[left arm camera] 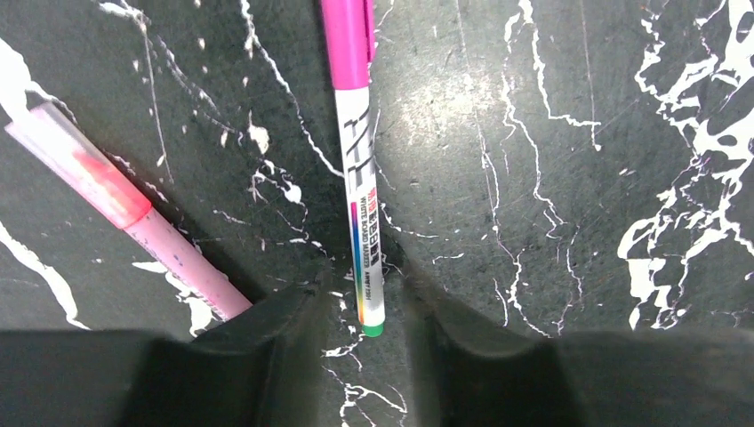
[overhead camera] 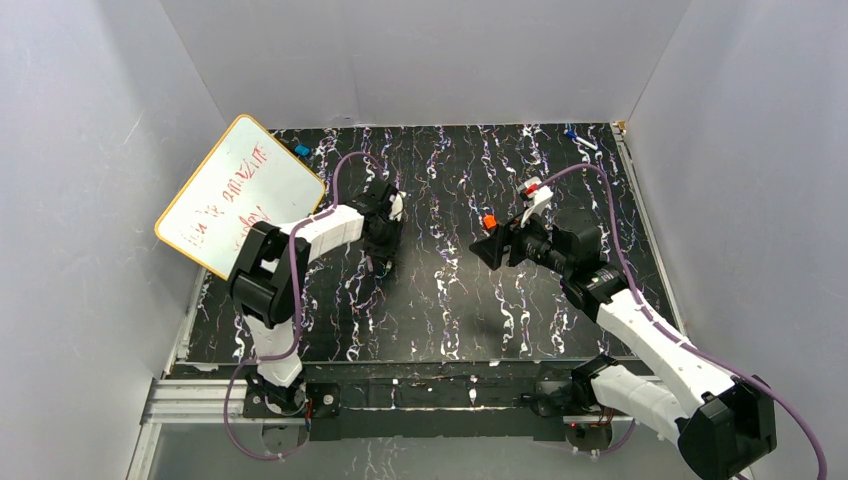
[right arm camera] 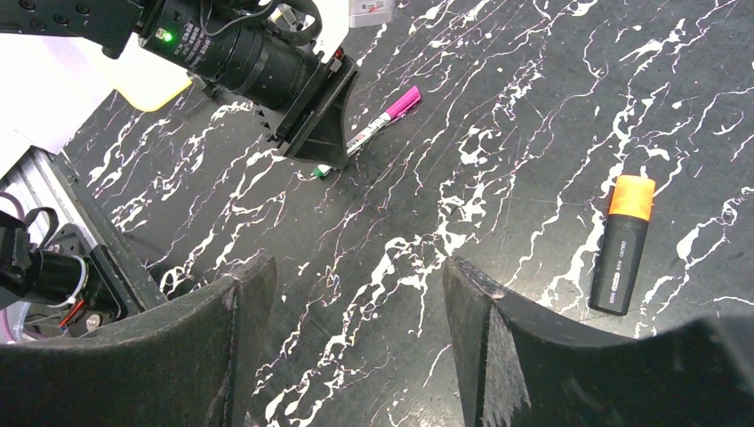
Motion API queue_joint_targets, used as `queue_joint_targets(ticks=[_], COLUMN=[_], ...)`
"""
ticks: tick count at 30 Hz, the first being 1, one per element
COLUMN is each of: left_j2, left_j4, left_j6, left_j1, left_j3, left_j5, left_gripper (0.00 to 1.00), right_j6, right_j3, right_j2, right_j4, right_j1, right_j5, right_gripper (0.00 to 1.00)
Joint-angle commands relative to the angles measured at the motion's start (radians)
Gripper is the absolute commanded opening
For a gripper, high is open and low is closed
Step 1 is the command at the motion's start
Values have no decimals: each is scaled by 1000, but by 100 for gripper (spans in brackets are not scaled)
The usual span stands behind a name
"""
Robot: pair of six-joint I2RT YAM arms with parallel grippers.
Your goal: Insert the pens into the pen caps
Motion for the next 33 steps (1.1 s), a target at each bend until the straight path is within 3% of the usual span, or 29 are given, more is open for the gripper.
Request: queue_joint_targets(ticks=[1,2,3,12,15,16,17,19,21,27,30,33], left_j2=[22,23,22,-99,-225,-257,-291,-353,-422,-629,-620,-633], left_j4=[-33,-32,-33,-54,24,55,87,157,239,620,645,668], left_j6=[1,2,4,82,139,163,191,268,287,83,17,19], left_j1=[-5,-5,-5,-6,-5,-5,-5,-3,5,143,233,240], left_j3=[13,12,13,141,163,155,137,70,-19,-329,-364,-376], left_j5=[-19,-21,-23,-80,-21,3,25,25,19,94,205,238], left_gripper=[51,62,64,69,77,78,79,85,98,98,98,98], right_j6=[-4,-4,-4,12,58,74,87,125,152,120,91,88], right_j3=[-1,-1,-1,17,19,24,36,91,172,378,403,429], right_j2=[2,3,2,22,41,51,63,102,153,275,288,304], right_j4=[33,33,33,23,49,57,62,35,-19,-177,-182,-191], right_j1=[-6,-7,-6,-8,-9,-9,-9,-10,-12,-11,-13,-17], right_j5=[-19,-21,-20,33,72,83,95,139,184,317,373,384], right_gripper=[76,76,76,78,83,89,97,99,99,99,99,99])
